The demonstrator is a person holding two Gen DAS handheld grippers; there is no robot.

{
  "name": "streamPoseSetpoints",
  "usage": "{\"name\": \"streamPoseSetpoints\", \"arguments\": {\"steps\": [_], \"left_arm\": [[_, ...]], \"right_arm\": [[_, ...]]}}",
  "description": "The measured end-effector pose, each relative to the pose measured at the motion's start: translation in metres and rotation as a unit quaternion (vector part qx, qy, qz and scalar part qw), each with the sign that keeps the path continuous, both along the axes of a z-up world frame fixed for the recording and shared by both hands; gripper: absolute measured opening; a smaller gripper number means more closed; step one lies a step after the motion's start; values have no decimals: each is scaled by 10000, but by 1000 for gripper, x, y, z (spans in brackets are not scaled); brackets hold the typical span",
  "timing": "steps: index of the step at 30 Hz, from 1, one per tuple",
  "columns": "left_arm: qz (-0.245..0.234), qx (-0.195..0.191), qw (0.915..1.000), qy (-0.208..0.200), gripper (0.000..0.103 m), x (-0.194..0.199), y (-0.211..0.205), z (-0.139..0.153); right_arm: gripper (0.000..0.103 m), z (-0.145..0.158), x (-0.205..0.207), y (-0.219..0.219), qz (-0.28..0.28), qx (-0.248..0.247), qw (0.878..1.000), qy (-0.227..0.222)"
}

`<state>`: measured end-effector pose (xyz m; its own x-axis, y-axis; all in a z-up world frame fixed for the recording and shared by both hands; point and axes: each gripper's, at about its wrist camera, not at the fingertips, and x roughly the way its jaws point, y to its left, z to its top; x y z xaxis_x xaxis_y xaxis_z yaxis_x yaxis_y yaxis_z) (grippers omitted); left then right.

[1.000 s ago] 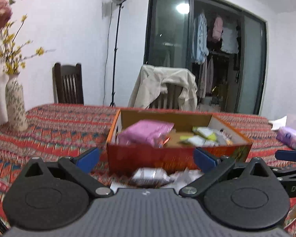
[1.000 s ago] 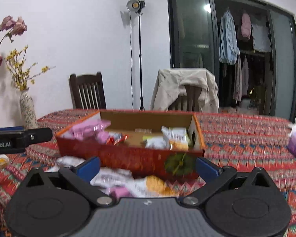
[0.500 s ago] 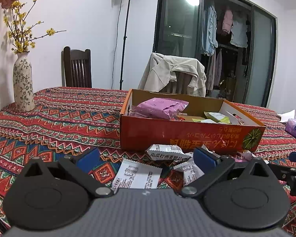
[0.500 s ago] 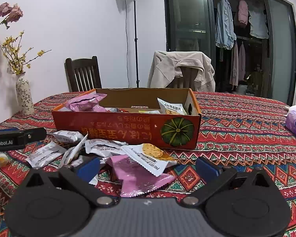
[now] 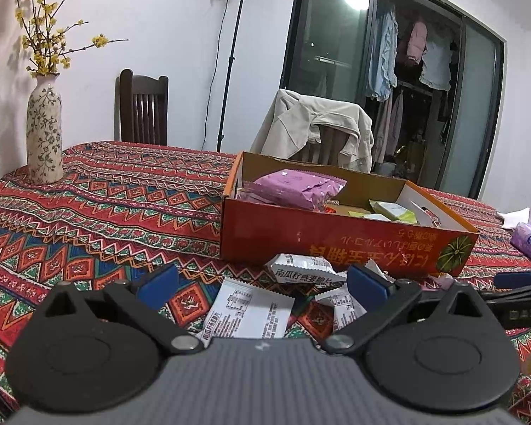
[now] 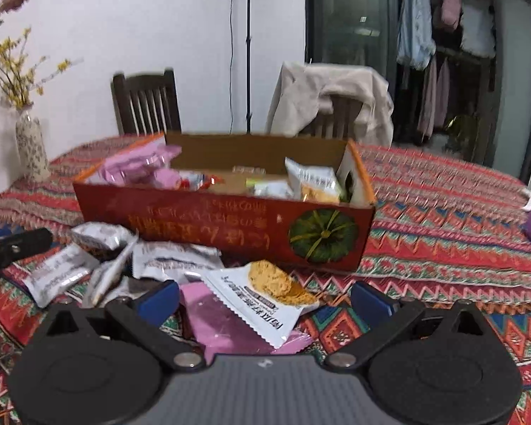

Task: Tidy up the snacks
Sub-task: 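Grasp a white wrapper with orange print with the right tool, then grasp a white printed wrapper with the left tool while the right tool holds its wrapper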

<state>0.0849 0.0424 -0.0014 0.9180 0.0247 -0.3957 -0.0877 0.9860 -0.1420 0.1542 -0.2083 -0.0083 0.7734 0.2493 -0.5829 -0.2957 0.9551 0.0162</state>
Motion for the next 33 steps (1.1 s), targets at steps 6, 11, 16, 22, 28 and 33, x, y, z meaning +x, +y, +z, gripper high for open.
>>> {"name": "streamPoseSetpoints", "arguments": {"steps": [6,11,16,22,28,33], "left_arm": [[-21,-55,10000,54,103,2,1,-2],[-57,-79,9998,156,103,5,1,-4],[-26,-70,9998,177,103,6,1,-4],[10,-53,9998,212,103,7,0,-5],[124,-7,9997,212,103,7,0,-5],[231,135,9992,281,103,8,-2,-2]], "right_arm": [[94,-15,22,-5,-85,308,9992,246],[61,-15,20,-13,-102,570,9982,146],[20,-13,16,-18,40,807,9967,77],[11,-6,0,-26,-114,883,9950,-460],[11,1,-11,-31,-111,1002,9916,-807],[11,3,-15,-33,-108,1030,9903,-929]]}}
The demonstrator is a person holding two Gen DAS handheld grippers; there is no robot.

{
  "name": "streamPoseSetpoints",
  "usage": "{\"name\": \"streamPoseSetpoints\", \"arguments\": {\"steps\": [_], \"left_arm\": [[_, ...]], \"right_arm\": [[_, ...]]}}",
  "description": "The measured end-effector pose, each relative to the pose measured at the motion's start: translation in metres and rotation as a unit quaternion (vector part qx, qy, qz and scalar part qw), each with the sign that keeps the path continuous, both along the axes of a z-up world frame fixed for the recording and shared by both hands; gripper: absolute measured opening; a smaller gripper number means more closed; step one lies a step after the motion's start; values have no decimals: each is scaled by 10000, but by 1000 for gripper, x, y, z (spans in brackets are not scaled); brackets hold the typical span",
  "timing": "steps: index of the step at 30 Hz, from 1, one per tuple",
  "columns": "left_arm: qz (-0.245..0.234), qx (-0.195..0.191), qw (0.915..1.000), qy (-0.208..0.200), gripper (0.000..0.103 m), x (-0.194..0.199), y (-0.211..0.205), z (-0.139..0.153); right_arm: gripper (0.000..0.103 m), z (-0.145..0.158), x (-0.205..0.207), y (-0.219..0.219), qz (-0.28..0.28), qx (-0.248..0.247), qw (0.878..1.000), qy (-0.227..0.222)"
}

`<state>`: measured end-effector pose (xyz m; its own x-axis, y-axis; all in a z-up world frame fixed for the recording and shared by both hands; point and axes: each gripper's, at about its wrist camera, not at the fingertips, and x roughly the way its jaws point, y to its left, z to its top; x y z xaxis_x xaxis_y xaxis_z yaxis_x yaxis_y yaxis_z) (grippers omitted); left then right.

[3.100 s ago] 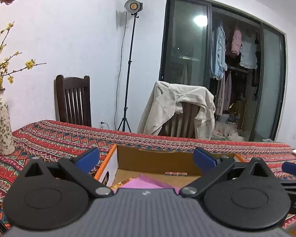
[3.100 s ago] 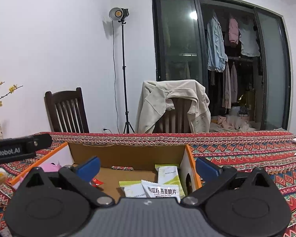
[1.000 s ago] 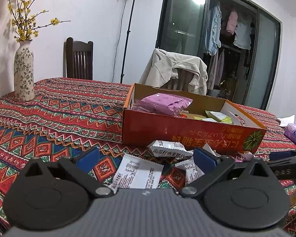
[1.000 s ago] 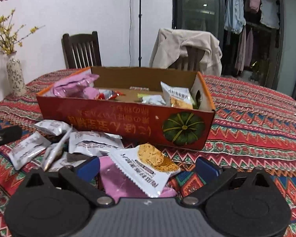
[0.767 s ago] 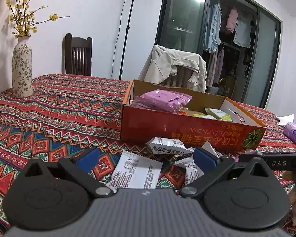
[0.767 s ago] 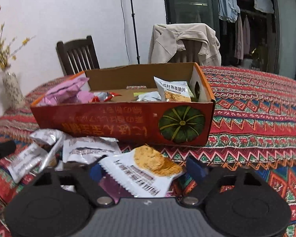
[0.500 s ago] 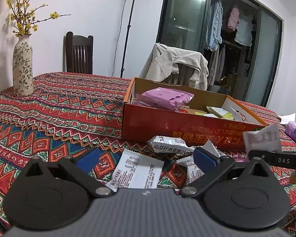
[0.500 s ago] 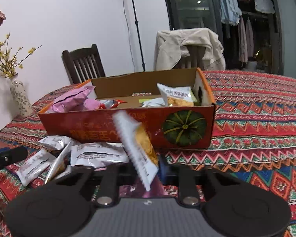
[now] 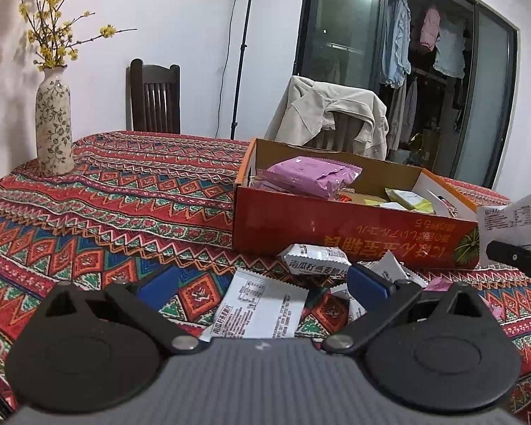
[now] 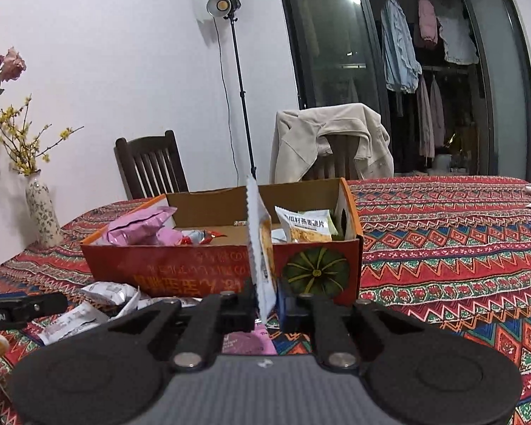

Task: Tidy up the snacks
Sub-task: 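Grasp a white printed wrapper with the left tool while the right tool holds its wrapper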

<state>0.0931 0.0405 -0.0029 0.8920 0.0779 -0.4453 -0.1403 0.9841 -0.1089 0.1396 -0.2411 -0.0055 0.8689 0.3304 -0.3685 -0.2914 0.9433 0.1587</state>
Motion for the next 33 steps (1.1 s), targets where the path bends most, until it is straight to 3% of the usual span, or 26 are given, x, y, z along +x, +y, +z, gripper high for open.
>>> {"name": "streamPoseSetpoints", "arguments": {"steps": [7,16,20,29,31,33], "left_arm": [[55,485,9967,653,103,22,-7,-1],[-16,694,9863,1495,103,53,-3,-21],[-61,374,9876,1525,103,53,7,-24],[-79,407,9889,1429,103,45,5,-24],[-74,398,9895,1384,96,42,4,-23],[-44,400,9906,1306,74,38,4,-21]], "right_arm": [[11,1,-3,-2,-2,56,9999,-84],[11,2,-3,-2,-4,80,9999,-103],[11,1,-3,-3,-2,76,9999,-98],[11,1,-4,-2,-1,69,9999,-91],[11,1,-3,-2,1,60,9999,-84],[11,1,-3,-2,2,56,10000,-81]]}}
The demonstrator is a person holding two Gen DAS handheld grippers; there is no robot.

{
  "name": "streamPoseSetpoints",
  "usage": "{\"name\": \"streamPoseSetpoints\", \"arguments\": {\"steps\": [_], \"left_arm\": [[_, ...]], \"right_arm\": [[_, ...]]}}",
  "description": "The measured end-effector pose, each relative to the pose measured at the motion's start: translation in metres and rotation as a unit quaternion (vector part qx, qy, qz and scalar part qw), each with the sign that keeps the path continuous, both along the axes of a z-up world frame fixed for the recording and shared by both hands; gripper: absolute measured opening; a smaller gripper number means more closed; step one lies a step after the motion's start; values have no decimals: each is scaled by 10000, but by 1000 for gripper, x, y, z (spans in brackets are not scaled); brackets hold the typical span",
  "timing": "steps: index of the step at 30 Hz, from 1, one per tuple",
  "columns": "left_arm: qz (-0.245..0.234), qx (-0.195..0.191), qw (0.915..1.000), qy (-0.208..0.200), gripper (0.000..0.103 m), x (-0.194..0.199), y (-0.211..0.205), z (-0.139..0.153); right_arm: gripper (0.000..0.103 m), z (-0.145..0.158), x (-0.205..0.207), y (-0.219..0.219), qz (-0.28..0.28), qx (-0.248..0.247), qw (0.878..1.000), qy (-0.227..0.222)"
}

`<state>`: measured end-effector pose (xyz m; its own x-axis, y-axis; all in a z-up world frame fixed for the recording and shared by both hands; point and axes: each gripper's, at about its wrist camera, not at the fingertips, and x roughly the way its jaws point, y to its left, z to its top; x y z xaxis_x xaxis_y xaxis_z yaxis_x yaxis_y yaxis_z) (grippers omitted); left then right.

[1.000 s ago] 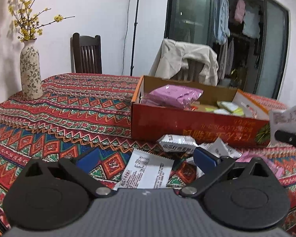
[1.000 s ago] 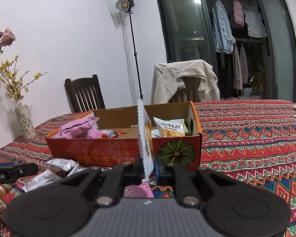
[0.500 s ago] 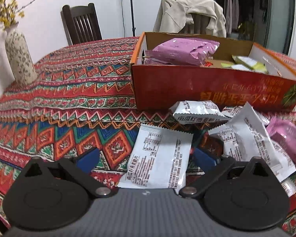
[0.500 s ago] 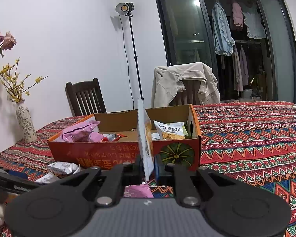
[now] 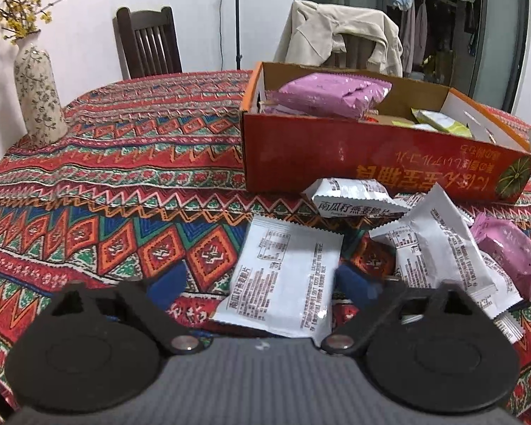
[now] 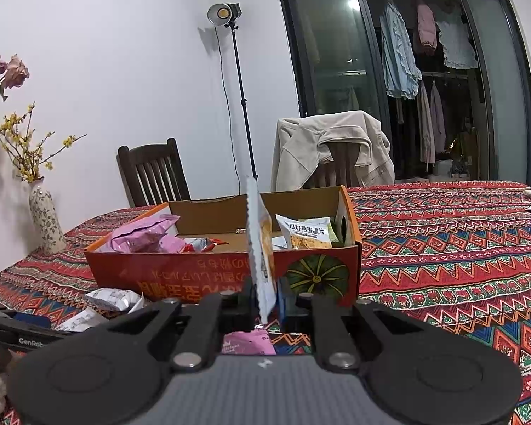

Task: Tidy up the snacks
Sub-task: 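Grasp a white printed wrapper with the left tool while the right tool holds its wrapper, then carry both wrappers over the orange box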

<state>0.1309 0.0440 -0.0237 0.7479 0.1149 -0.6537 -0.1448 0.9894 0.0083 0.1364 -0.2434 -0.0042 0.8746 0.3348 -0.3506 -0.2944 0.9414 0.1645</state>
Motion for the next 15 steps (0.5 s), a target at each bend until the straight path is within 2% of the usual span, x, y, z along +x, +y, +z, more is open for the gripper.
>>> {"name": "streamPoseSetpoints", "arguments": {"steps": [1,2,5,9,15], "left_arm": [[-21,-5,10000,-40,68,-3,-1,2],[-36,-8,10000,-63,56,-5,-1,3],[9,-106,9998,-152,47,-13,3,5],[32,-198,9995,-260,45,-19,7,8],[90,-260,9976,-631,45,-29,10,21]], "right_arm": [[11,0,0,0,0,-4,10000,5],[11,0,0,0,-2,-6,10000,8],[11,0,0,1,1,-10,10000,11],[11,0,0,1,-2,-13,10000,12],[11,-2,1,1,1,-10,10000,71]]}}
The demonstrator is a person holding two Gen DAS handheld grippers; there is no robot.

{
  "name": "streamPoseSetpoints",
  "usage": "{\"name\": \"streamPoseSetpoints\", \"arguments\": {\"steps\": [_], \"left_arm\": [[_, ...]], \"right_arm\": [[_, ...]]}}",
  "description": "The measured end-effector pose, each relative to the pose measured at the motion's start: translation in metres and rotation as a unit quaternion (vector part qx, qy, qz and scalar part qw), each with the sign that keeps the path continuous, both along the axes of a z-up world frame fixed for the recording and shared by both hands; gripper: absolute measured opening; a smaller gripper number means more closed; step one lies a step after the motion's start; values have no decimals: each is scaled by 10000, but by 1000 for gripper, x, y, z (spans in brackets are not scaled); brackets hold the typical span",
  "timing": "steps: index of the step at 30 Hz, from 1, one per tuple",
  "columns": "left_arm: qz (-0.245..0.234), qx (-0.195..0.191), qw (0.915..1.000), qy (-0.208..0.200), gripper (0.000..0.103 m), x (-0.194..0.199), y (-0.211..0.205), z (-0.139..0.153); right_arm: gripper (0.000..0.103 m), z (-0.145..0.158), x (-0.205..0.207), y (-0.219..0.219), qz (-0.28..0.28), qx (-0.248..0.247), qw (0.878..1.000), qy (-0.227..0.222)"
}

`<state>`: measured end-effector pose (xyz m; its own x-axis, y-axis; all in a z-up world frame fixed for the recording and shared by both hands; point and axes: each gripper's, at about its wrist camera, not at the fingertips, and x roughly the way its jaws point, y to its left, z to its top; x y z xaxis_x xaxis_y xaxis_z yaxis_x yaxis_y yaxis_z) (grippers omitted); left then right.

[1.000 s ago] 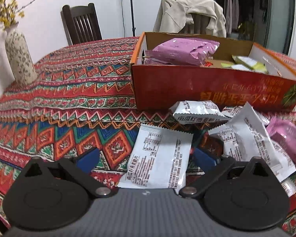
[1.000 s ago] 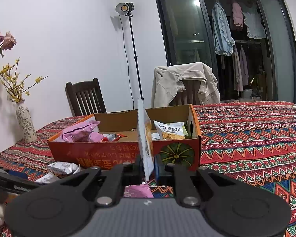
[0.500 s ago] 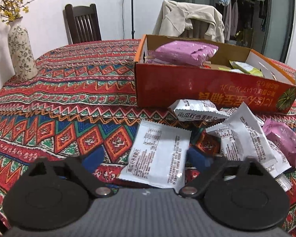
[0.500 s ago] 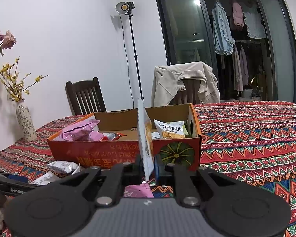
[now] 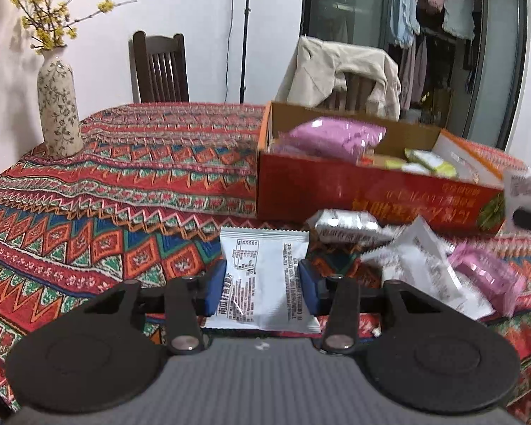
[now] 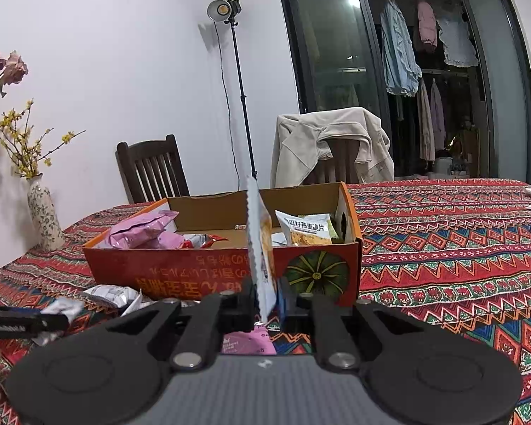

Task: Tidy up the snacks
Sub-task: 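Carry both wrappers over the orange box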

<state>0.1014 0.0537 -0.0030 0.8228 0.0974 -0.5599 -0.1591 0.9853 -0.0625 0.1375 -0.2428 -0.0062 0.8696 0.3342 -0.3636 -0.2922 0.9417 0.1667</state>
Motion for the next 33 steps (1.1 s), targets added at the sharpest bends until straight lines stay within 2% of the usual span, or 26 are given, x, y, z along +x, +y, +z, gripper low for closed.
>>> {"name": "streamPoseSetpoints", "arguments": {"steps": [7,13,24,33], "left_arm": [[-121,-1,9987,-495,45,-6,-8,28],[-267,-30,9959,-868,45,3,-19,53],[-423,-78,9904,-1315,45,60,-46,94],[-90,-172,9883,-1510,45,110,-53,99]], "right_arm": [[11,10,-3,2,33,-7,9999,-164],[11,34,1,3,16,-37,9993,-365],[11,77,44,7,-143,-26,9983,-557],[11,75,95,21,-314,8,9984,-464]]}}
